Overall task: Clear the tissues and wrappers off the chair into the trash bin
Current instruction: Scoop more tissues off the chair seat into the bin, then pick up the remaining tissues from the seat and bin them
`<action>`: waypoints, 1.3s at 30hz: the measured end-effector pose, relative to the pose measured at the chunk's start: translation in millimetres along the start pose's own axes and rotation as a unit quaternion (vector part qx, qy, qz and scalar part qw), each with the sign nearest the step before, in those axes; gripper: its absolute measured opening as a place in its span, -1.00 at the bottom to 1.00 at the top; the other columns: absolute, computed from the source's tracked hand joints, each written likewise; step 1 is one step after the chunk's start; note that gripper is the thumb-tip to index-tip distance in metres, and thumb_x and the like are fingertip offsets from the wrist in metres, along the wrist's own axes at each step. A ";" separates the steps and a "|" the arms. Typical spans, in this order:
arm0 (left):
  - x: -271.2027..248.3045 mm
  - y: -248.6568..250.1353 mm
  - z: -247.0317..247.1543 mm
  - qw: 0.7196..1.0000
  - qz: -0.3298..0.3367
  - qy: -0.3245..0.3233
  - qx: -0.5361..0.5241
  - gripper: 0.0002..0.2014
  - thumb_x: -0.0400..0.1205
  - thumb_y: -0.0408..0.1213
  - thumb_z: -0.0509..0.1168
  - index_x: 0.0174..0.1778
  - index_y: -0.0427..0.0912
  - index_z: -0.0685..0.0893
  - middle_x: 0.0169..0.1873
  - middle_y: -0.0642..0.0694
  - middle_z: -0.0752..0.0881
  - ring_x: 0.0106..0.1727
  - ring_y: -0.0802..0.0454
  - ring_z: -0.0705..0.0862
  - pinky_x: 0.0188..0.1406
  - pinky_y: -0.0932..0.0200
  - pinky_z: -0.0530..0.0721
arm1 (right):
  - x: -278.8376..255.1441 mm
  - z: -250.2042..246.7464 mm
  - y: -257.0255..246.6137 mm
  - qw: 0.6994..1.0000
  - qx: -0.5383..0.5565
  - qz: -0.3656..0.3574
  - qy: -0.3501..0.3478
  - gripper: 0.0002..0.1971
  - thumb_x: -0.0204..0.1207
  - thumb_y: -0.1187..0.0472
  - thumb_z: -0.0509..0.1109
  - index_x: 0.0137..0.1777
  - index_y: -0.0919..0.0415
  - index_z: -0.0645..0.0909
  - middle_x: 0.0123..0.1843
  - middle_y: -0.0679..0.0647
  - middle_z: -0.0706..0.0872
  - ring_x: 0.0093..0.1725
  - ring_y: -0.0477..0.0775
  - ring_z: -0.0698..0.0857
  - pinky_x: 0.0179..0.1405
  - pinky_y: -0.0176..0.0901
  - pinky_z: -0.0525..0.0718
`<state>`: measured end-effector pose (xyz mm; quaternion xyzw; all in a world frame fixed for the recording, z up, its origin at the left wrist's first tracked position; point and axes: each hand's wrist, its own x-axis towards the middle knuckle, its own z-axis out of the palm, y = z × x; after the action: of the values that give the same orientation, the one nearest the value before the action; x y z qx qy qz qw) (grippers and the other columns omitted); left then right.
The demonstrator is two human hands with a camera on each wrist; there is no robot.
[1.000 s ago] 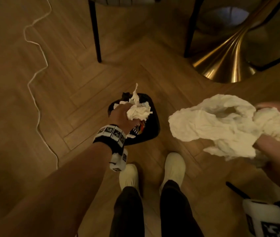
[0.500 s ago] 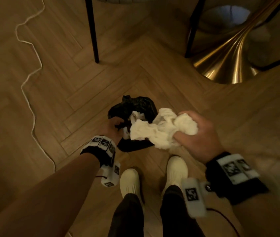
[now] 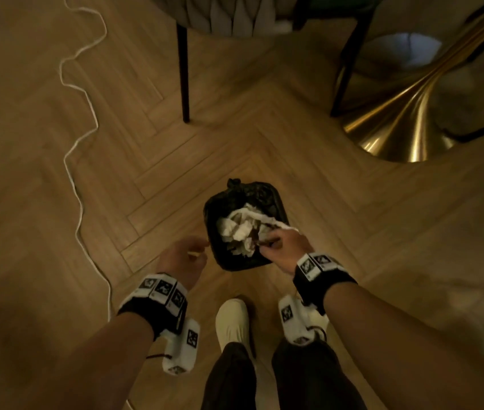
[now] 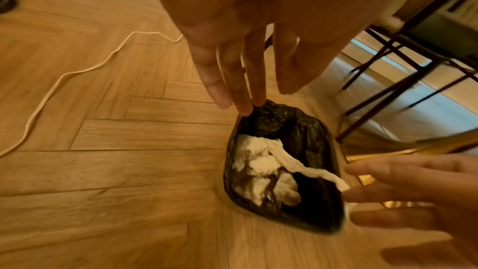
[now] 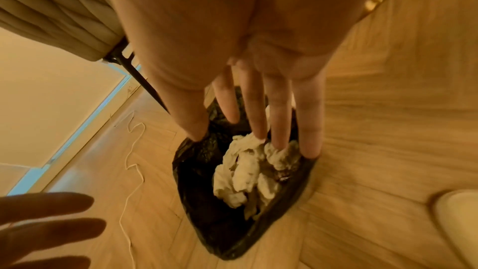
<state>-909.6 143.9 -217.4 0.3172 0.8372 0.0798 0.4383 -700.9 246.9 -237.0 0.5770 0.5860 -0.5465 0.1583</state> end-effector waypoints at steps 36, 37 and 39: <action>-527.0 371.7 181.5 0.655 0.496 -0.329 0.465 -0.86 0.61 -0.26 0.33 0.00 0.09 0.68 -0.12 0.11 0.69 -0.12 0.20 0.62 -0.12 0.26 0.52 | -755.7 -29.7 402.2 0.822 0.288 0.332 0.363 -0.77 0.50 0.06 0.37 0.07 0.11 0.73 0.11 0.13 0.78 0.11 0.15 0.72 0.00 -0.18 0.56; -537.0 376.5 208.5 0.654 0.485 -0.339 0.473 -0.86 0.61 -0.24 0.32 0.00 0.12 0.66 -0.11 0.14 0.68 -0.10 0.22 0.62 -0.12 0.27 0.53 | -760.6 -37.4 432.5 0.820 0.290 0.334 0.363 -0.76 0.51 0.06 0.37 0.08 0.12 0.73 0.10 0.14 0.78 0.11 0.16 0.71 -0.02 -0.18 0.55; -556.6 385.6 264.8 0.659 0.464 -0.346 0.481 -0.86 0.62 -0.23 0.31 0.02 0.12 0.64 -0.10 0.15 0.68 -0.08 0.22 0.63 -0.17 0.31 0.52 | -767.7 -57.2 496.4 0.821 0.292 0.334 0.360 -0.78 0.51 0.07 0.36 0.04 0.13 0.73 0.06 0.16 0.78 0.10 0.20 0.71 -0.04 -0.16 0.56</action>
<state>-293.3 74.3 162.0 0.8358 0.2911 -0.2568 0.3883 -35.8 -222.8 182.5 0.9123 0.1853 -0.3591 -0.0669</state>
